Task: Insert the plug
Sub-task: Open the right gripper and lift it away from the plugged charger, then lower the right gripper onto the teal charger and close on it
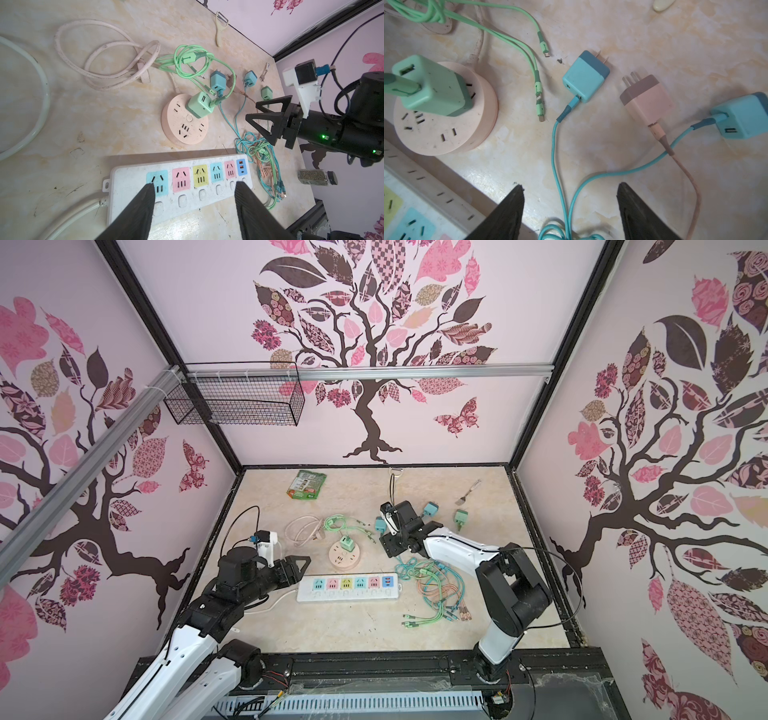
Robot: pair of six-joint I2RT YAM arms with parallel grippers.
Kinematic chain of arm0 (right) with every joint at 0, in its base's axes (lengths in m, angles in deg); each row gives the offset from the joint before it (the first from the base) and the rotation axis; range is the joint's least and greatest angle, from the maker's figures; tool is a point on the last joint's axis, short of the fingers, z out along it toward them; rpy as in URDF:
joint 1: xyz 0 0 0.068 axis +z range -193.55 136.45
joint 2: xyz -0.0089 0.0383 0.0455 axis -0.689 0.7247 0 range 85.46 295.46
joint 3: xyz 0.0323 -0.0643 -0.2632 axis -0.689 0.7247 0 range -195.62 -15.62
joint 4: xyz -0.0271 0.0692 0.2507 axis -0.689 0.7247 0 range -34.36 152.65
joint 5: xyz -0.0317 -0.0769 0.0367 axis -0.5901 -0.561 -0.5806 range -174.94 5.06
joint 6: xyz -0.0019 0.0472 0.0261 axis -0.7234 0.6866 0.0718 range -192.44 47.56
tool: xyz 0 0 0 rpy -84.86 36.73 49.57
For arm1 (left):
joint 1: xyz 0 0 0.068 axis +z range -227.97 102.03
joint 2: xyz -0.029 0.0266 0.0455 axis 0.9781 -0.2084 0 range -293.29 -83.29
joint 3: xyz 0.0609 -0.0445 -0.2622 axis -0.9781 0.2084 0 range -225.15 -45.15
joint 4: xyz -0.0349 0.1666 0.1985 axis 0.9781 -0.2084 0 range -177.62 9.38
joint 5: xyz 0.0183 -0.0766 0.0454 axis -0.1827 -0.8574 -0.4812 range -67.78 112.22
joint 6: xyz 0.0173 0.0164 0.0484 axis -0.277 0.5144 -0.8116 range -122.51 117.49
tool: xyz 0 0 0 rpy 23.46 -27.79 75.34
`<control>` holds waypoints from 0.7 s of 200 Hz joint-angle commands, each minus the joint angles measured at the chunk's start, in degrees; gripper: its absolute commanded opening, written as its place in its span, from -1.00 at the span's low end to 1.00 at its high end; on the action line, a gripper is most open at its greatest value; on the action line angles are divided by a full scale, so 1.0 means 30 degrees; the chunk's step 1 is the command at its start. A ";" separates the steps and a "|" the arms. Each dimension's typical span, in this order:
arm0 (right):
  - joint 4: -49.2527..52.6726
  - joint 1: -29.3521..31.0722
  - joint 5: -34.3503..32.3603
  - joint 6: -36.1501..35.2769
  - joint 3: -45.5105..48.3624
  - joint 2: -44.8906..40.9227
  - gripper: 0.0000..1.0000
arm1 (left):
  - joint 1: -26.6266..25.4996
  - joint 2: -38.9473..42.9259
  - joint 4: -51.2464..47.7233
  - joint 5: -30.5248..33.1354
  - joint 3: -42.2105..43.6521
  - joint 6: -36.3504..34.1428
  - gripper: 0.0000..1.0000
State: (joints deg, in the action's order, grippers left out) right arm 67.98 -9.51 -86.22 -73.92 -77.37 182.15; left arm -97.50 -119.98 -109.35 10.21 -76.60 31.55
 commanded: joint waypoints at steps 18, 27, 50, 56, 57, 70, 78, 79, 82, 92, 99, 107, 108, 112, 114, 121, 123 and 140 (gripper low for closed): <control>-0.0353 -0.0022 0.0490 0.1472 -0.1861 0.1878 0.52 | 0.0065 0.0420 -0.0371 -0.0097 -0.0590 -0.0282 0.29; -0.0448 -0.0038 0.0554 0.1859 -0.2229 0.2308 0.53 | 0.0060 0.0496 -0.0355 -0.0153 -0.0492 -0.0251 0.30; -0.0821 -0.0038 0.0235 0.2891 -0.3030 0.3368 0.54 | 0.0065 0.0802 -0.0433 -0.0186 -0.0389 -0.0197 0.30; -0.0953 -0.0035 0.0143 0.3163 -0.3211 0.3620 0.54 | 0.0064 0.0883 -0.0429 -0.0158 -0.0361 -0.0193 0.30; -0.0980 -0.0022 0.0124 0.3190 -0.3236 0.3655 0.54 | 0.0064 0.0902 -0.0436 -0.0157 -0.0360 -0.0193 0.30; -0.1243 -0.0035 -0.0009 0.3840 -0.3556 0.4154 0.55 | 0.0068 0.1060 -0.0414 -0.0086 -0.0350 -0.0192 0.30; -0.1412 -0.0039 -0.0179 0.4314 -0.3664 0.4505 0.55 | 0.0065 0.1147 -0.0396 -0.0047 -0.0346 -0.0183 0.30; -0.1430 -0.0024 -0.0213 0.4380 -0.3683 0.4552 0.55 | 0.0064 0.1136 -0.0419 -0.0043 -0.0338 -0.0188 0.30; -0.1485 -0.0022 -0.0291 0.4530 -0.3739 0.4629 0.55 | 0.0064 0.1189 -0.0392 -0.0018 -0.0284 -0.0192 0.31; -0.1647 -0.0031 -0.0528 0.5015 -0.3876 0.4990 0.55 | 0.0064 0.1192 -0.0356 -0.0010 -0.0255 -0.0178 0.31; -0.1803 -0.0031 -0.0555 0.5330 -0.3943 0.5209 0.54 | 0.0064 0.1196 -0.0327 -0.0038 -0.0235 -0.0163 0.31; -0.1961 -0.0035 -0.0557 0.5540 -0.3966 0.5397 0.53 | 0.0059 0.1162 -0.0334 -0.0096 -0.0230 -0.0149 0.31; -0.1982 -0.0037 -0.0549 0.5594 -0.3966 0.5437 0.53 | 0.0062 0.1158 -0.0330 -0.0112 -0.0236 -0.0156 0.31; -0.2042 -0.0024 -0.0554 0.5722 -0.3980 0.5537 0.53 | 0.0061 0.1148 -0.0340 -0.0152 -0.0242 -0.0163 0.31; -0.2057 -0.0035 -0.0544 0.5754 -0.3998 0.5580 0.53 | 0.0063 0.1153 -0.0336 -0.0170 -0.0264 -0.0163 0.31; -0.2160 -0.0022 -0.0525 0.5921 -0.4044 0.5738 0.52 | 0.0079 0.1165 -0.0327 -0.0186 -0.0242 -0.0163 0.31; -0.2174 -0.0027 -0.0551 0.5958 -0.4066 0.5791 0.52 | 0.0068 0.1179 -0.0333 -0.0186 -0.0257 -0.0149 0.31; -0.2281 -0.0031 -0.0626 0.6053 -0.4262 0.6156 0.50 | 0.0063 0.1209 -0.0269 -0.0157 -0.0242 -0.0164 0.31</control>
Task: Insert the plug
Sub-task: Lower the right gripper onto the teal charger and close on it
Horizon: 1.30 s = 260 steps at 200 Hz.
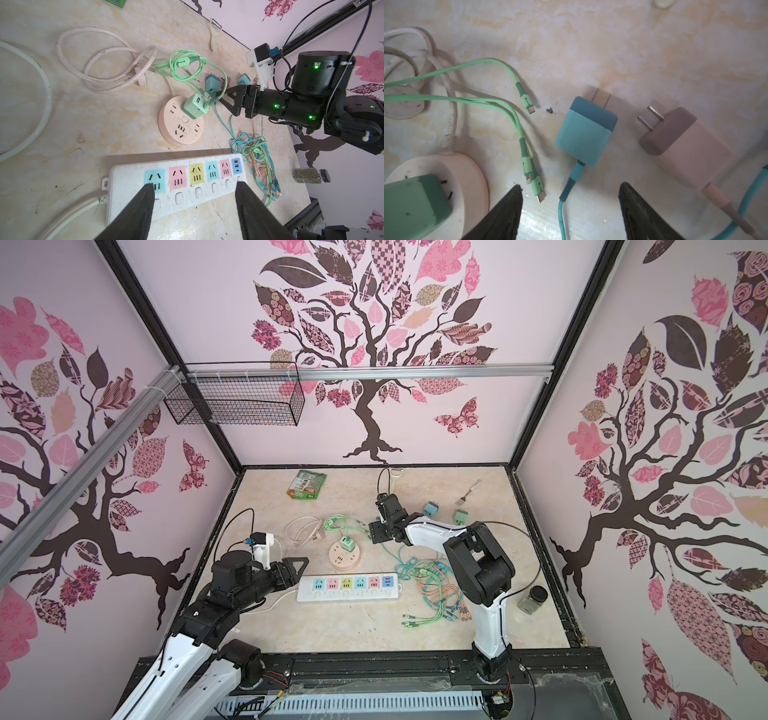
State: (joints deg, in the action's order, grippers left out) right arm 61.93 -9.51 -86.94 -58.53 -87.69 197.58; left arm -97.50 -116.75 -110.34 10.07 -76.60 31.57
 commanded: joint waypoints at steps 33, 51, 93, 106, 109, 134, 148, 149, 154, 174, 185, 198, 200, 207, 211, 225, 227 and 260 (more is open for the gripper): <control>0.0131 -0.0020 -0.0819 0.0626 -0.1596 0.1675 0.46 | 0.0068 0.0088 0.0102 -0.0142 -0.0210 -0.0170 0.31; 0.0132 -0.0038 -0.1013 0.0640 -0.1807 0.1960 0.43 | 0.0061 0.0133 0.0093 -0.0142 -0.0189 -0.0171 0.31; 0.0333 -0.0031 -0.1139 0.1058 -0.2596 0.2920 0.35 | 0.0065 0.0194 -0.0017 -0.0157 -0.0187 -0.0162 0.31; 0.0366 -0.0037 -0.1178 0.1130 -0.2817 0.3175 0.33 | 0.0066 0.0247 -0.0049 -0.0116 -0.0199 -0.0171 0.31; 0.0344 -0.0039 -0.1175 0.1167 -0.2856 0.3237 0.33 | 0.0065 0.0252 -0.0030 -0.0117 -0.0200 -0.0156 0.31; 0.0541 -0.0028 -0.1325 0.1223 -0.3271 0.3616 0.23 | 0.0061 0.0285 -0.0112 -0.0084 -0.0224 -0.0167 0.31; 0.0546 -0.0017 -0.1412 0.1206 -0.3257 0.3660 0.17 | 0.0064 0.0278 -0.0143 -0.0056 -0.0229 -0.0171 0.31; 0.0544 -0.0028 -0.1412 0.1200 -0.3254 0.3667 0.17 | 0.0064 0.0280 -0.0144 -0.0055 -0.0236 -0.0171 0.31; 0.0524 -0.0038 -0.1441 0.1210 -0.3229 0.3623 0.14 | 0.0064 0.0289 -0.0156 -0.0054 -0.0242 -0.0156 0.31; 0.0425 -0.0039 -0.1516 0.1095 -0.3033 0.3518 0.06 | 0.0054 0.0289 -0.0166 0.0004 -0.0221 -0.0170 0.31; 0.0346 -0.0038 -0.1560 0.0982 -0.2882 0.3427 0.01 | 0.0064 0.0254 -0.0144 0.0033 -0.0206 -0.0170 0.32; 0.0229 -0.0035 -0.1589 0.0762 -0.2621 0.3268 -0.06 | 0.0082 0.0220 -0.0129 0.0034 -0.0184 -0.0141 0.31; 0.0200 -0.0038 -0.1575 0.0733 -0.2573 0.3242 -0.06 | 0.0069 0.0200 -0.0140 0.0034 -0.0184 -0.0141 0.31; 0.0104 -0.0031 -0.1557 0.0584 -0.2402 0.3118 -0.10 | 0.0063 0.0196 -0.0119 0.0023 -0.0196 -0.0141 0.32; 0.0061 -0.0038 -0.1552 0.0529 -0.2328 0.3036 -0.12 | 0.0064 0.0168 -0.0098 0.0033 -0.0184 -0.0141 0.32; -0.0162 -0.0027 -0.1416 0.0164 -0.1963 0.2649 -0.18 | 0.0064 0.0137 -0.0072 0.0004 -0.0181 -0.0141 0.31; -0.0212 -0.0021 -0.1392 0.0093 -0.1896 0.2604 -0.18 | 0.0057 0.0136 -0.0060 0.0004 -0.0183 -0.0141 0.32; -0.1130 -0.0010 -0.0810 -0.0686 -0.0638 0.1083 -0.25 | 0.0068 -0.0150 0.0034 -0.0199 -0.0242 -0.0141 0.32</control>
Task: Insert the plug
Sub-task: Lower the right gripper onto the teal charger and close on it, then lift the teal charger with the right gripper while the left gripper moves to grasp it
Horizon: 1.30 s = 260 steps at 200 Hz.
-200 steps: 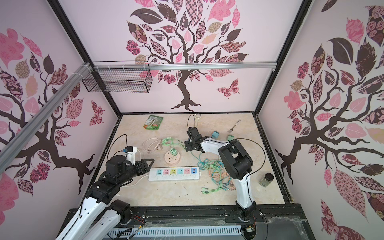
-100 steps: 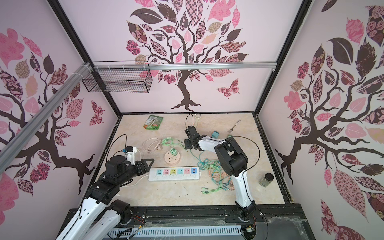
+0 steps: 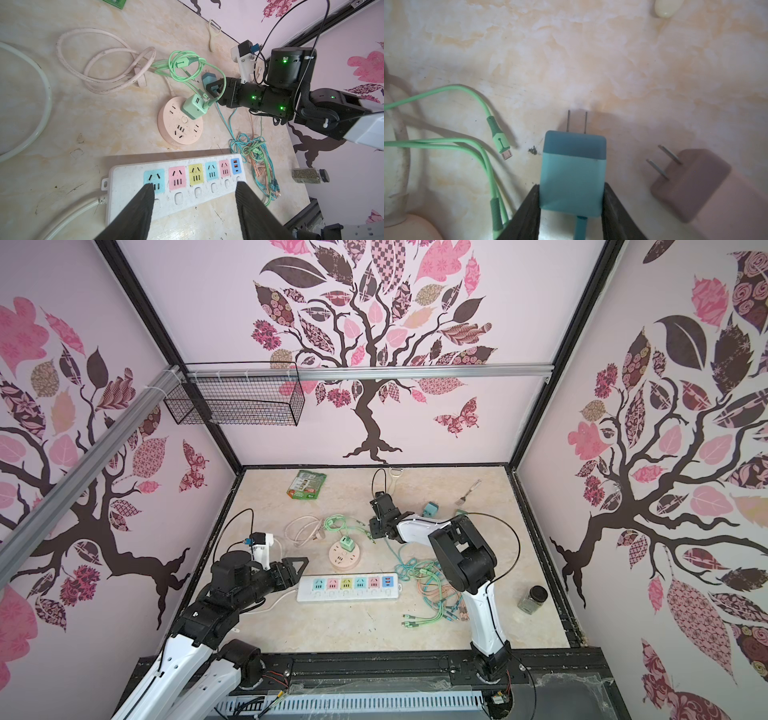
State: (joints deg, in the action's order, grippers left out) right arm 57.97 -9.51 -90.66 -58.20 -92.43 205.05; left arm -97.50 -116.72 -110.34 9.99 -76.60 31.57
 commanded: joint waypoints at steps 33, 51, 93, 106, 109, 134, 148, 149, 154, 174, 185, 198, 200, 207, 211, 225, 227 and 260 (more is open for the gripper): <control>-0.0329 -0.0038 0.1759 -0.1679 0.2172 -0.3259 -0.29 | 0.0053 -0.0585 0.0145 -0.0434 -0.0489 -0.0170 0.32; -0.0907 -0.0038 0.2451 -0.1860 0.3359 -0.4567 -0.32 | 0.0064 -0.0801 0.0252 -0.0522 -0.0593 -0.0135 0.31; -0.2731 -0.0037 0.4973 -0.1993 0.6516 -0.7476 -0.37 | 0.0054 -0.1802 0.1416 -0.1109 -0.0253 0.0189 0.31; -0.3207 0.0008 0.5879 -0.2023 0.7513 -0.8332 -0.37 | 0.0060 -0.2228 0.2059 -0.1772 -0.0046 0.0338 0.32; -0.3336 0.0018 0.6027 -0.2022 0.7729 -0.8533 -0.37 | 0.0053 -0.2346 0.2200 -0.1932 -0.0016 0.0373 0.31; -0.3963 0.0136 0.7553 -0.2180 0.9379 -1.0071 -0.37 | 0.0035 -0.3313 0.3507 -0.2950 0.0226 0.0838 0.32; -0.4480 0.0333 0.8796 -0.2467 1.0255 -1.0920 -0.36 | 0.0035 -0.3997 0.3854 -0.3625 0.0112 0.0944 0.32; -0.4518 0.0367 0.8822 -0.2494 1.0328 -1.0977 -0.36 | 0.0035 -0.4044 0.3862 -0.3686 0.0096 0.0958 0.32; -0.4637 0.0545 0.8982 -0.2637 1.0616 -1.1278 -0.36 | 0.0037 -0.4272 0.4017 -0.3984 0.0012 0.1000 0.32; -0.4589 0.1434 0.9091 -0.3509 1.1256 -1.2244 -0.36 | -0.0008 -0.5359 0.4770 -0.5534 -0.0205 0.1284 0.33; -0.4554 0.1994 0.9083 -0.3860 1.1468 -1.2616 -0.36 | -0.0080 -0.5816 0.5213 -0.6324 -0.0262 0.1519 0.33; -0.4719 0.2535 0.9011 -0.4117 1.1707 -1.2971 -0.36 | -0.0320 -0.6236 0.5499 -0.6848 -0.0396 0.1668 0.33; -0.4757 0.2611 0.8992 -0.4150 1.1738 -1.2999 -0.36 | -0.0376 -0.6283 0.5537 -0.6894 -0.0427 0.1666 0.33; -0.4912 0.2847 0.9088 -0.4177 1.1818 -1.3147 -0.36 | -0.0580 -0.6363 0.5584 -0.6966 -0.0499 0.1647 0.34; -0.5002 0.2956 0.9158 -0.4189 1.1857 -1.3209 -0.36 | -0.0681 -0.6401 0.5579 -0.6979 -0.0531 0.1662 0.34; -0.5435 0.3150 0.9248 -0.4046 1.2004 -1.3400 -0.36 | -0.1232 -0.6449 0.5598 -0.6969 -0.0673 0.1597 0.34; -0.5471 0.3161 0.9278 -0.4044 1.2024 -1.3443 -0.36 | -0.1300 -0.6497 0.5605 -0.6969 -0.0701 0.1590 0.34; -0.5991 0.3308 0.9887 -0.4174 1.2130 -1.3888 -0.36 | -0.2297 -0.7332 0.5865 -0.7501 -0.1059 0.1638 0.35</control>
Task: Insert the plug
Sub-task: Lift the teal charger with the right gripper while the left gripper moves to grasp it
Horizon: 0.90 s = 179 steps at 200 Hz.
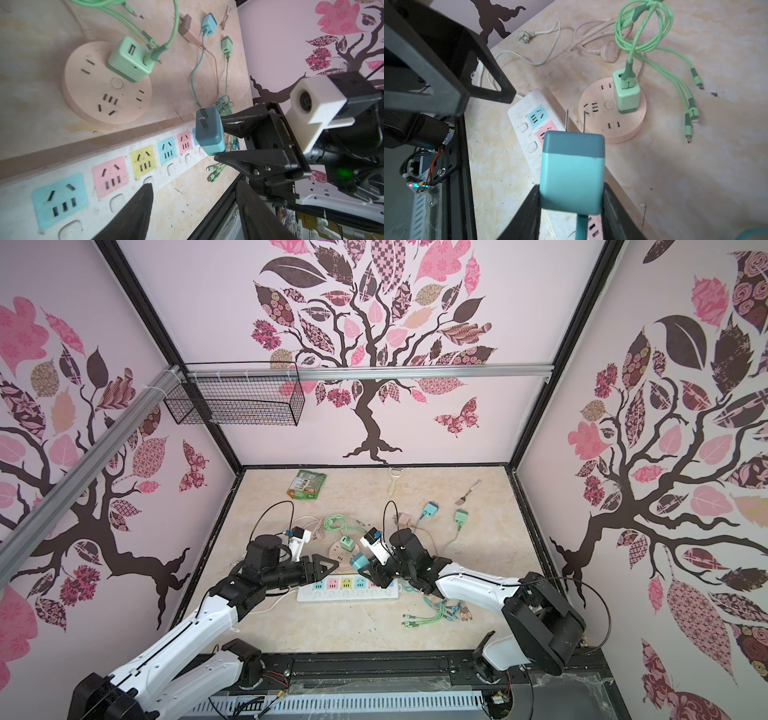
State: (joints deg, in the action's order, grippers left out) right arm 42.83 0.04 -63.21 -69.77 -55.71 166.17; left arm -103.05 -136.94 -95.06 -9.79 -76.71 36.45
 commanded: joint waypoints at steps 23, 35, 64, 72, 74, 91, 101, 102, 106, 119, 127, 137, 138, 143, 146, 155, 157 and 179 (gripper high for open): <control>-0.0924 0.0233 0.0855 -0.0561 -0.0083 -0.1226 -0.36 | -0.0688 -0.1184 0.1600 -0.1544 -0.1033 0.0362 0.35; -0.0949 0.0269 0.0870 -0.0615 -0.0011 -0.1453 -0.36 | -0.0751 -0.1341 0.2071 -0.1594 -0.0999 0.0640 0.36; -0.1030 0.0395 0.0972 -0.0674 0.0341 -0.2206 -0.36 | -0.0808 -0.1511 0.2634 -0.1634 -0.1026 0.1086 0.35; -0.1037 0.0445 0.0932 -0.0642 0.0407 -0.2438 -0.37 | -0.0810 -0.1567 0.2833 -0.1718 -0.1051 0.1282 0.35; -0.1039 0.0455 0.0929 -0.0647 0.0436 -0.2497 -0.37 | -0.0802 -0.1562 0.2911 -0.1744 -0.1040 0.1318 0.35; -0.1059 0.0589 0.0870 -0.0669 0.0617 -0.2862 -0.37 | -0.0867 -0.1642 0.3678 -0.2000 -0.0961 0.1932 0.36; -0.1059 0.0642 0.0855 -0.0732 0.0702 -0.3035 -0.37 | -0.0899 -0.1732 0.4107 -0.2151 -0.0939 0.2206 0.35; -0.1044 0.0658 0.0862 -0.0739 0.0705 -0.3045 -0.37 | -0.0928 -0.1739 0.4137 -0.2171 -0.0939 0.2241 0.35; -0.1031 0.0691 0.0847 -0.0746 0.0735 -0.3111 -0.37 | -0.0960 -0.1786 0.4268 -0.2212 -0.0960 0.2322 0.35; -0.0928 0.0752 0.0710 -0.0818 0.0768 -0.3267 -0.37 | -0.1042 -0.1885 0.4595 -0.2334 -0.0993 0.2483 0.36; -0.0873 0.0768 0.0679 -0.0860 0.0797 -0.3315 -0.37 | -0.1099 -0.1964 0.4716 -0.2367 -0.1024 0.2577 0.35; -0.0837 0.0791 0.0636 -0.0874 0.0826 -0.3399 -0.37 | -0.1187 -0.2030 0.4834 -0.2367 -0.1046 0.2650 0.35; -0.0846 0.0806 0.0636 -0.0854 0.0826 -0.3417 -0.37 | -0.1189 -0.2064 0.4867 -0.2367 -0.1051 0.2654 0.35; -0.0868 0.0802 0.0608 -0.0863 0.0826 -0.3432 -0.38 | -0.1253 -0.2099 0.4922 -0.2367 -0.1055 0.2685 0.34; -0.0889 0.0833 0.0606 -0.0863 0.0830 -0.3453 -0.37 | -0.1272 -0.2120 0.4925 -0.2367 -0.1041 0.2687 0.34; -0.0907 0.0868 0.0577 -0.0862 0.0826 -0.3516 -0.37 | -0.1384 -0.2227 0.4987 -0.2360 -0.1076 0.2747 0.33; -0.0911 0.0854 0.0555 -0.0863 0.0826 -0.3521 -0.37 | -0.1393 -0.2255 0.5032 -0.2358 -0.1075 0.2768 0.33; -0.0935 0.0949 0.0521 -0.0869 0.0797 -0.3599 -0.38 | -0.1772 -0.2547 0.5306 -0.2113 -0.1109 0.2989 0.28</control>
State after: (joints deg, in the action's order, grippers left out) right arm 41.01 2.20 -61.76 -71.62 -52.59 157.99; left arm -107.34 -143.81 -81.90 -16.07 -77.51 44.51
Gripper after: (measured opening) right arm 0.442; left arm 0.654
